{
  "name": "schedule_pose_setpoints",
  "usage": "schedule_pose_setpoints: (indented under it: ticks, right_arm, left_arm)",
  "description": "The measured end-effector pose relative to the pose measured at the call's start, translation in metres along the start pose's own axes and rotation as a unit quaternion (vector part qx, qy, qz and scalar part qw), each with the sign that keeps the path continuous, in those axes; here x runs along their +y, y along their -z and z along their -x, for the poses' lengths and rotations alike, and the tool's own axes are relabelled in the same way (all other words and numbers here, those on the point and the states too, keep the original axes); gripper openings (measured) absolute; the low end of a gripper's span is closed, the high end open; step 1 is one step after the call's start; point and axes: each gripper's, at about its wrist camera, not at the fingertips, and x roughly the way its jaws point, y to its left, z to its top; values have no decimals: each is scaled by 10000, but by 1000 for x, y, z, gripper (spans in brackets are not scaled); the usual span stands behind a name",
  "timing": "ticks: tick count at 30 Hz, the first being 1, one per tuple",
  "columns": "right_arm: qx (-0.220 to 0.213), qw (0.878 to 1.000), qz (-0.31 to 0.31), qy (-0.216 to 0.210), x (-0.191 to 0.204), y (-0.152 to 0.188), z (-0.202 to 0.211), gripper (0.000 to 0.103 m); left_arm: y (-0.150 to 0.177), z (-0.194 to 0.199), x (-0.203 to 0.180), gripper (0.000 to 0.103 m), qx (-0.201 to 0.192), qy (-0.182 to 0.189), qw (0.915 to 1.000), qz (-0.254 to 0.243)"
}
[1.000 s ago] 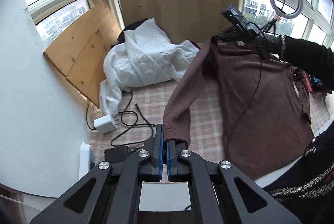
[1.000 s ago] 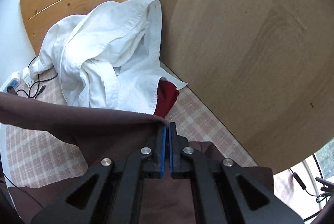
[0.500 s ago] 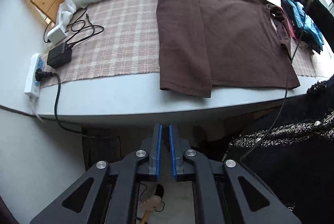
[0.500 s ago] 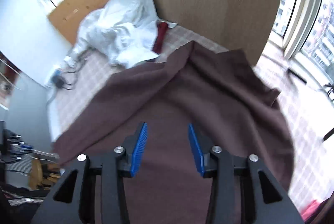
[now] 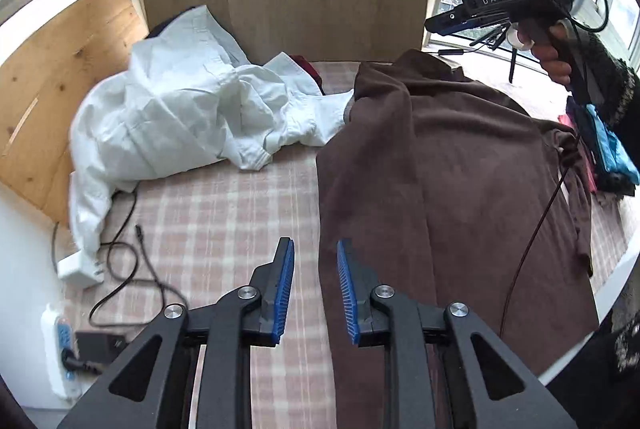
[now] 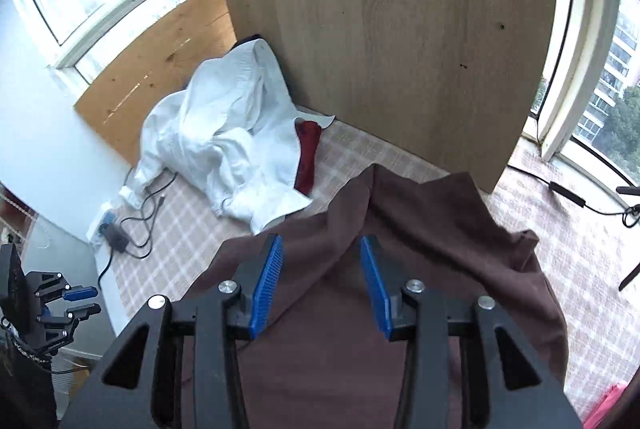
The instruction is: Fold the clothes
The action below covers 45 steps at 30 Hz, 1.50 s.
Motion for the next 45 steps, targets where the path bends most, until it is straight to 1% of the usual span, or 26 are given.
schedule_pose_setpoints:
  ticks: [3,5,6,7,8,10,12,14,15,16,17,19,21,22,23,24,26,29,32,35,39,41,42,43,44,45]
  right_arm:
    - [467,9985,-273,50,-16,-24,-58,40]
    - [709,9965,-408,155,-28,-36,-93,40]
    - [825,9954,-469,141,-34,-41,-107,40]
    - [952,9940,-539,77,-39,-45,-120,40]
    - [1078,9923,-610,13,-44,-49,-133,40]
    - [1354,9881,-725,-105,-53,-57,-158,40]
    - [1612,9843,-702,-139,-56,-59,-177,40]
    - [1717,9829,-633,-218,-58,-57,-188,40]
    - [1668,9835,-633,-305,-58,-55,-190,37]
    - [1510,9854,-659,-428,-59,-52,-186,15]
    - [1293,9875,-700,-571,-59,-49,-179,8]
    - [743,9902,-802,-868,-61,-44,-161,8]
    - [-154,9880,-1032,-1136,-74,-41,-132,7]
    - [-469,9864,-1063,-1166,-78,-39,-125,7]
    - [-567,9886,-951,-1023,-78,-37,-128,7]
    - [-458,9924,-800,-816,-75,-36,-138,7]
    - [-60,9978,-518,-413,-67,-35,-165,7]
    - [382,9978,-496,-228,-63,-35,-175,10]
    - [214,9975,-603,-310,-65,-32,-143,16]
    - [18,9979,-508,-399,-57,-19,-100,17]
    - [-150,9967,-94,-793,-26,8,-38,17]
    - [-315,9911,-217,-1274,-19,21,-5,18]
    - [-339,9883,-249,-1465,-14,29,7,20]
    - [-312,9864,-232,-1599,-7,37,14,29]
    - [-203,9861,-187,-1641,3,49,15,38]
    - [-6,9872,-101,-1593,18,62,7,39]
  left_arm:
    - [-29,-54,8,21,268,236,9993,127]
    - [-48,-89,13,26,444,392,9980,209]
    - [-52,-99,13,32,497,453,9975,201]
    - [-54,-108,13,38,565,544,9968,182]
    - [-57,-116,12,40,628,628,9959,164]
    - [-57,-118,11,42,607,588,9963,179]
    - [-57,-121,9,43,585,548,9966,195]
    - [-58,-123,8,36,563,508,9969,210]
    - [-58,-124,7,12,553,488,9970,217]
    - [-58,-126,7,7,542,468,9972,225]
    - [-58,-127,6,7,531,448,9973,232]
    - [-59,-129,5,7,509,408,9976,247]
    - [-59,-132,3,7,488,368,9978,262]
    - [-59,-133,3,7,477,348,9979,270]
    - [-59,-134,2,8,466,328,9980,277]
    - [-60,-136,1,8,455,308,9981,285]
    - [-59,-137,0,16,433,267,9983,301]
    - [-28,-88,5,17,362,125,9985,396]
    - [2,-39,11,16,292,-17,9984,490]
    - [33,10,16,16,221,-159,9979,584]
    - [78,65,16,18,177,-294,9967,739]
    - [106,79,6,18,225,-285,9957,857]
    - [120,86,1,24,248,-281,9951,916]
    - [134,93,-3,33,272,-276,9945,975]
    - [148,99,-8,35,300,-271,9938,1032]
    - [158,91,-16,36,391,-244,9934,1046]
